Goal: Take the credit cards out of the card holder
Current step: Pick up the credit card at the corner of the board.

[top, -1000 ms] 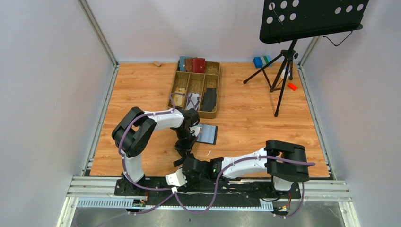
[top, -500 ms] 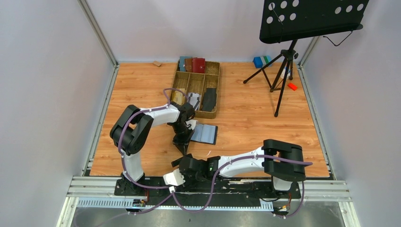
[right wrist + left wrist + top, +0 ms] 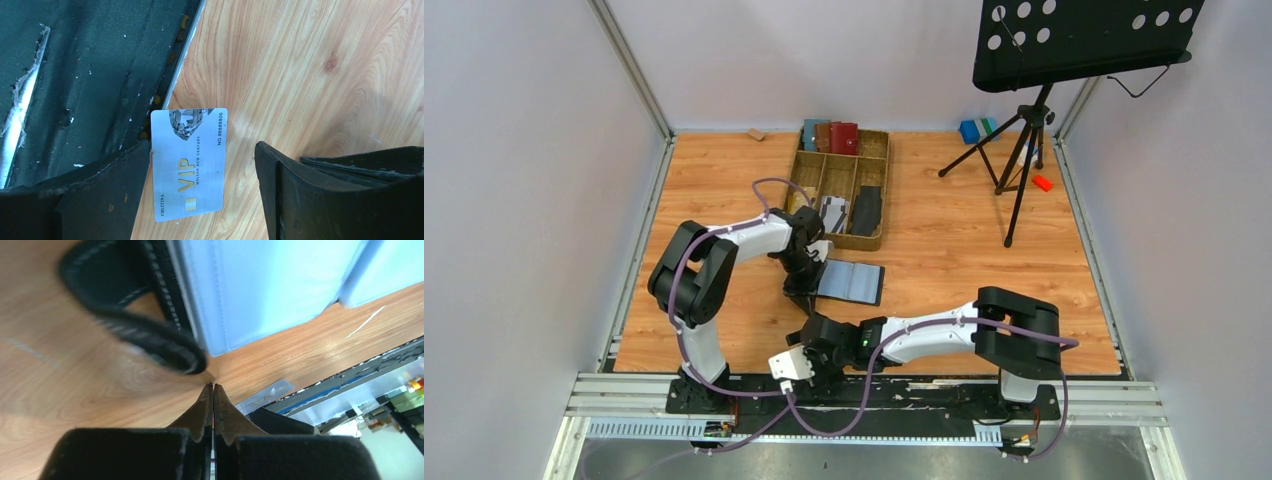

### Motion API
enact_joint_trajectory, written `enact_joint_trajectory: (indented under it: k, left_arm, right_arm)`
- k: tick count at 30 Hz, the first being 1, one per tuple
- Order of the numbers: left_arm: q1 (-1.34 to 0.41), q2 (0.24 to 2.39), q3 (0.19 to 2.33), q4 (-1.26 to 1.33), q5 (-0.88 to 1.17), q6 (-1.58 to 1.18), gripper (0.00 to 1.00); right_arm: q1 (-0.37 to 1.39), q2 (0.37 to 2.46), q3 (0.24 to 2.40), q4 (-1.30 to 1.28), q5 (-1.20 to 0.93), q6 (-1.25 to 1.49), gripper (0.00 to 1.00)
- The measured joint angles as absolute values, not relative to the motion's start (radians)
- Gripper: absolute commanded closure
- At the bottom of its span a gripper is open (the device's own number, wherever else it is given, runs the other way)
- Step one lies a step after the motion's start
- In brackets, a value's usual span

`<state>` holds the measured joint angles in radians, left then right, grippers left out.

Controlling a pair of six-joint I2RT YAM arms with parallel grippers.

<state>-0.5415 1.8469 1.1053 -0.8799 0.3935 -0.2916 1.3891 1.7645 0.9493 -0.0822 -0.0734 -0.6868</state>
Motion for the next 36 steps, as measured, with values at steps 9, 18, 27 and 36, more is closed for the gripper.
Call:
enact_joint_trajectory:
  k: [9,18,27,36]
  left_arm:
    - [-0.456,1.744,1.1,-0.853,0.384,-0.309,1.0]
    - [-0.436,1.718,1.072,-0.853,0.397,-0.307,1.0]
    - [-0.361,1.7,1.036,-0.871,0.373,-0.304,1.0]
    - [-0.313,1.634,0.974,-0.88,0.365,-0.29,1.0]
  right_arm:
    - [1.358,1.788,0.989,-0.132,-0.138,-0.666,0.25]
    - [1.325,1.834,1.063,-0.228,-0.214,-0.634,0.27]
    - [1.319,1.876,1.134,-0.312,-0.241,-0.634,0.34]
    - [1.322,1.951,1.24,-0.34,-0.267,-0.628,0.41]
